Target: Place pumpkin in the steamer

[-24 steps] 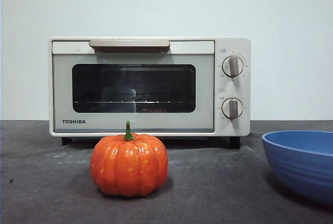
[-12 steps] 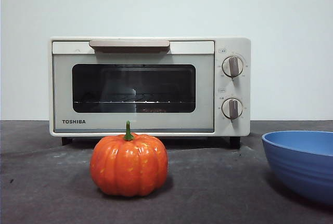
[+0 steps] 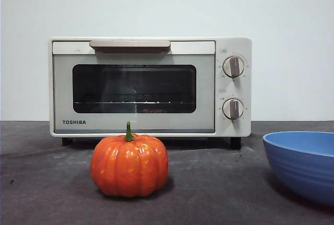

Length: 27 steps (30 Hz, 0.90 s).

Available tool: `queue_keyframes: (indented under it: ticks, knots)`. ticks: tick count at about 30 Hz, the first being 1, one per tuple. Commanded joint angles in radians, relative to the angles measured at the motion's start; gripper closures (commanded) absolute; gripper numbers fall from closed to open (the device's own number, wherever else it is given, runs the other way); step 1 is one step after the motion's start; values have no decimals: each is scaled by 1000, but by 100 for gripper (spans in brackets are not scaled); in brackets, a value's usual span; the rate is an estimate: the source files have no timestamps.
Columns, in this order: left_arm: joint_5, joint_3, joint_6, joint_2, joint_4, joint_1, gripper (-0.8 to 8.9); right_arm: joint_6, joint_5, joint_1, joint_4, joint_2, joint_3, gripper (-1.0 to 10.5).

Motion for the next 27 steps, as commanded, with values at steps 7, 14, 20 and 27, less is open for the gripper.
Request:
queue_keyframes:
  ticks: [7, 14, 20, 27]
  knots:
    - [17, 31, 58, 10, -93, -23, 798, -116, -2, 76, -108, 35, 17, 936]
    - [17, 31, 60, 9, -106, -24, 798, -94, -2, 80, -106, 34, 17, 680]
    - [17, 31, 60, 9, -106, -24, 798, -79, -2, 80, -105, 35, 17, 493]
    - [17, 31, 60, 9, -103, -24, 798, -72, -2, 100, -94, 58, 19, 493]
